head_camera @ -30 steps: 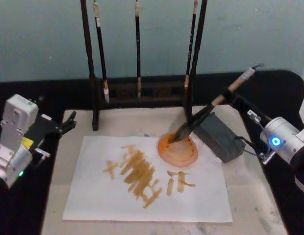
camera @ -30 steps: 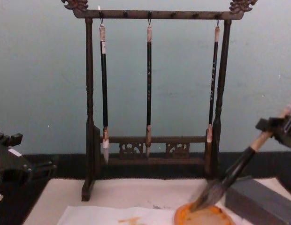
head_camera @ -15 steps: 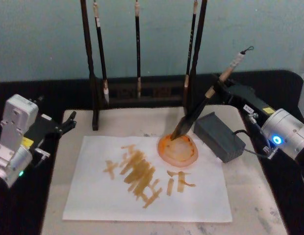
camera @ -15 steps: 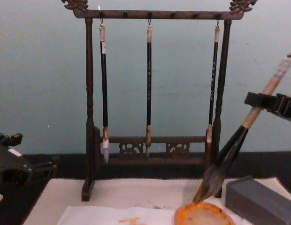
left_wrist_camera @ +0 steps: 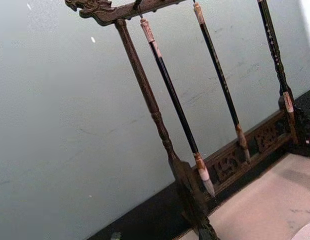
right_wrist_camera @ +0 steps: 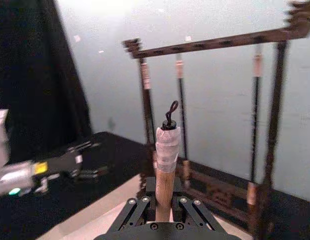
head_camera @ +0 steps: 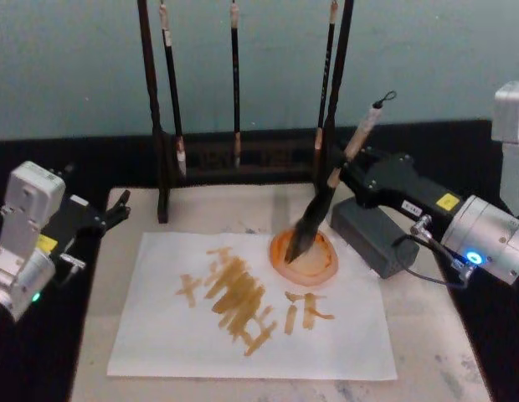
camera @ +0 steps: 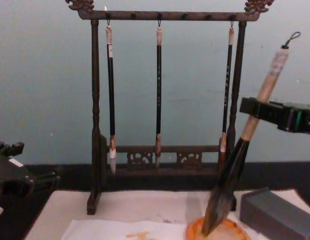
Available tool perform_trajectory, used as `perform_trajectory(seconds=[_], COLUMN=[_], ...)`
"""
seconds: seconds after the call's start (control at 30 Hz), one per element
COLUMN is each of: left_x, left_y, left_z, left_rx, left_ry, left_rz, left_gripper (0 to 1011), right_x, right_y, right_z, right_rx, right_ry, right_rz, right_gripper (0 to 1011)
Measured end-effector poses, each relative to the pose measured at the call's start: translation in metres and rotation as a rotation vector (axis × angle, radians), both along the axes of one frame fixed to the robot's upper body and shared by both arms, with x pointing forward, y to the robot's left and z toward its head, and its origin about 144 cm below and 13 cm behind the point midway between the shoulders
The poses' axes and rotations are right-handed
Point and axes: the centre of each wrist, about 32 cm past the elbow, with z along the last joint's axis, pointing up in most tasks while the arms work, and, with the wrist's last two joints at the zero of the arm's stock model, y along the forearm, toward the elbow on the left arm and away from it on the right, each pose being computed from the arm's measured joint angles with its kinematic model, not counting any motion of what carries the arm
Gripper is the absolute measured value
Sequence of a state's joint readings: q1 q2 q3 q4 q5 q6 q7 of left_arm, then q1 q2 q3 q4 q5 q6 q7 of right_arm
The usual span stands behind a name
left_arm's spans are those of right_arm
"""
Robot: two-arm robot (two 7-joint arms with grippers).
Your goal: Pick up the brush from the inkstone, write on the paper, then place the brush back to its original position.
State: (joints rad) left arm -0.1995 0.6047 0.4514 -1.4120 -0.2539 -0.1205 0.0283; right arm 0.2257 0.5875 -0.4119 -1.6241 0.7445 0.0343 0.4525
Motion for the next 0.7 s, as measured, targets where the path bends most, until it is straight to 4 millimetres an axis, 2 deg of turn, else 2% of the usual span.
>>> perform_trajectory(seconds=[0.7], left_x=[0.0000], left_y=[0.0000], left_z=[0.0000], left_rx=[0.000], left_ry=[0.000], left_rz=[0.000], left_gripper=[1010], right_x=[-0.0098], right_y=[-0.0088], right_z=[-0.0031], right_rx=[-0.092], right_ry=[-0.079], right_rz=[0.281], right_gripper=[177])
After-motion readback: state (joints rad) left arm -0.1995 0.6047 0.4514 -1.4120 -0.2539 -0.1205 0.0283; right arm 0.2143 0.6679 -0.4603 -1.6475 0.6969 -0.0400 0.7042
